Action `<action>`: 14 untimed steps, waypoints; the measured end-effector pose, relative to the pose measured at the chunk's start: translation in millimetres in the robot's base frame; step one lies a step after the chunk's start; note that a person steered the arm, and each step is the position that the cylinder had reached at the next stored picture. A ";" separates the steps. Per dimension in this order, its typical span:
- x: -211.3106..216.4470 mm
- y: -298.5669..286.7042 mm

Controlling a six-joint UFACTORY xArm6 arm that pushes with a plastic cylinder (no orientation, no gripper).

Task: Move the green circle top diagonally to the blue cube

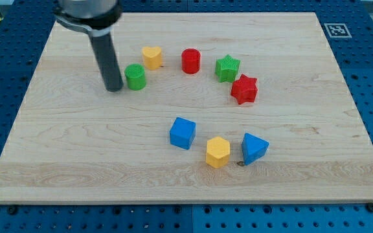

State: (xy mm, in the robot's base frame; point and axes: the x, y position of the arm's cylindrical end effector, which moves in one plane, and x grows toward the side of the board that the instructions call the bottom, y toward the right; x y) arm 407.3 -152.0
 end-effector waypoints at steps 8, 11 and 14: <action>-1.4 103.2; 12.9 124.2; 36.3 118.3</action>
State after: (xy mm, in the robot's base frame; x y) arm 443.6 -33.7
